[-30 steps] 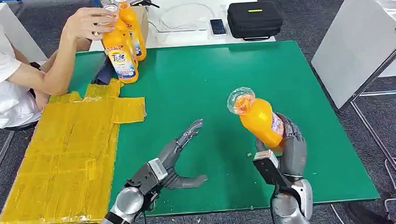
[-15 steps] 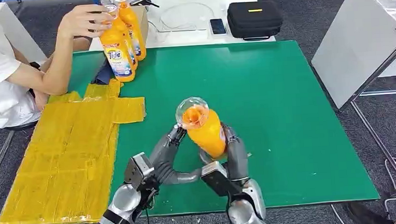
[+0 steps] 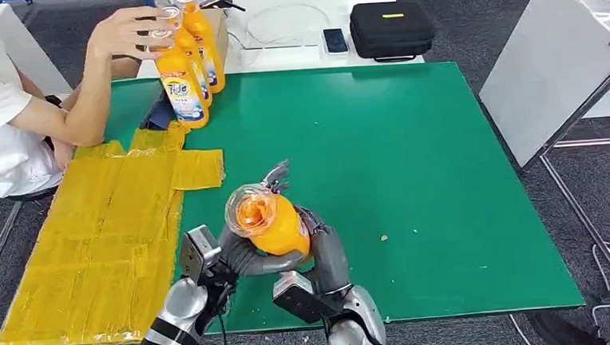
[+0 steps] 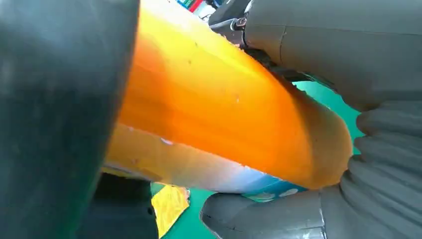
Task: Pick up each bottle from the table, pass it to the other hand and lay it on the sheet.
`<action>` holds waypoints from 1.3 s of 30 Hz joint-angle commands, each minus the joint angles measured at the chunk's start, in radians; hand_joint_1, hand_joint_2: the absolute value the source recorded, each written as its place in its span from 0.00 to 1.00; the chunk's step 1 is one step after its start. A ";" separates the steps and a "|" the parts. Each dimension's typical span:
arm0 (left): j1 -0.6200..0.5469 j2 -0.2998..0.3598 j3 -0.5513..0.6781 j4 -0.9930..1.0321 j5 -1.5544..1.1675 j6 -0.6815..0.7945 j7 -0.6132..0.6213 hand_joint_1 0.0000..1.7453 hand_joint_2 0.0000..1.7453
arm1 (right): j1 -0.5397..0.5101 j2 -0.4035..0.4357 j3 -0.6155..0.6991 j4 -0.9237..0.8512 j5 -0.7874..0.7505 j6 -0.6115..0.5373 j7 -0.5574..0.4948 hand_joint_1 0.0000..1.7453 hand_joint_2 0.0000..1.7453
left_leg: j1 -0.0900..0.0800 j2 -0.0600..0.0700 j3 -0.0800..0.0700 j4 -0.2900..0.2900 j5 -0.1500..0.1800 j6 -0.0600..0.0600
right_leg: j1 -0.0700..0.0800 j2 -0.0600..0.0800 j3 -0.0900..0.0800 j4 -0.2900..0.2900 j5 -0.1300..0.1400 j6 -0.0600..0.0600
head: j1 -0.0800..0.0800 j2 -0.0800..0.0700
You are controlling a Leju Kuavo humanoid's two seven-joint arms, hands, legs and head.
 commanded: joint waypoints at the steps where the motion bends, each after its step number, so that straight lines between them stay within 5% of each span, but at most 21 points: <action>1: -0.022 -0.019 0.058 0.006 0.084 -0.004 -0.006 0.90 1.00 | -0.044 -0.011 0.102 0.134 0.017 -0.020 0.002 1.00 1.00 | 0.002 -0.004 0.009 0.002 -0.006 -0.006 | 0.001 0.001 0.009 0.002 -0.006 -0.003 | 0.000 0.000; 2: -0.015 -0.020 0.066 -0.006 0.095 -0.004 -0.008 1.00 1.00 | -0.044 -0.013 0.104 0.137 0.014 -0.023 0.001 1.00 1.00 | 0.001 -0.002 0.004 0.000 -0.002 -0.003 | 0.001 0.001 0.005 -0.001 -0.001 0.000 | 0.000 0.000; 24: 0.049 -0.026 0.109 -0.121 0.057 0.148 -0.039 1.00 1.00 | -0.013 -0.026 0.051 0.071 -0.045 -0.038 -0.007 1.00 1.00 | 0.002 -0.004 0.006 0.001 -0.005 -0.005 | 0.001 -0.001 0.001 0.000 -0.006 -0.003 | 0.000 0.000; 25: 0.062 -0.032 0.125 -0.142 -0.055 0.311 -0.089 1.00 1.00 | 0.009 -0.014 0.016 0.036 -0.101 -0.063 -0.049 0.24 1.00 | 0.002 -0.005 0.005 0.002 -0.005 -0.005 | 0.001 -0.002 0.001 0.001 -0.005 -0.002 | 0.000 0.000; 26: 0.074 -0.028 0.141 -0.178 -0.246 0.575 -0.117 1.00 1.00 | 0.040 -0.015 -0.007 -0.037 -0.159 -0.071 -0.086 0.00 1.00 | 0.001 -0.003 0.001 0.001 -0.003 -0.003 | 0.001 -0.002 -0.004 0.000 -0.003 -0.002 | 0.000 0.000; 30: 0.030 0.042 0.151 -0.129 -0.671 0.912 0.015 1.00 1.00 | 0.100 -0.052 -0.044 -0.225 -0.241 -0.047 -0.088 0.00 1.00 | 0.002 -0.005 0.004 0.002 -0.006 -0.006 | 0.001 -0.002 -0.001 0.002 -0.006 -0.003 | 0.001 0.000; 35: 0.005 0.043 0.194 -0.075 -0.778 0.938 0.047 1.00 1.00 | 0.112 -0.065 -0.060 -0.270 -0.263 -0.027 -0.087 0.00 1.00 | 0.001 -0.005 0.003 0.000 -0.003 -0.005 | 0.000 -0.002 -0.002 0.000 -0.005 -0.003 | 0.000 0.000; 39: -0.019 -0.046 0.429 -0.053 -1.205 0.938 0.048 1.00 1.00 | 0.140 -0.071 -0.106 -0.352 -0.364 -0.060 -0.146 0.00 1.00 | 0.001 -0.002 0.002 0.000 -0.004 -0.005 | 0.000 0.000 -0.003 0.000 -0.004 -0.003 | 0.000 0.000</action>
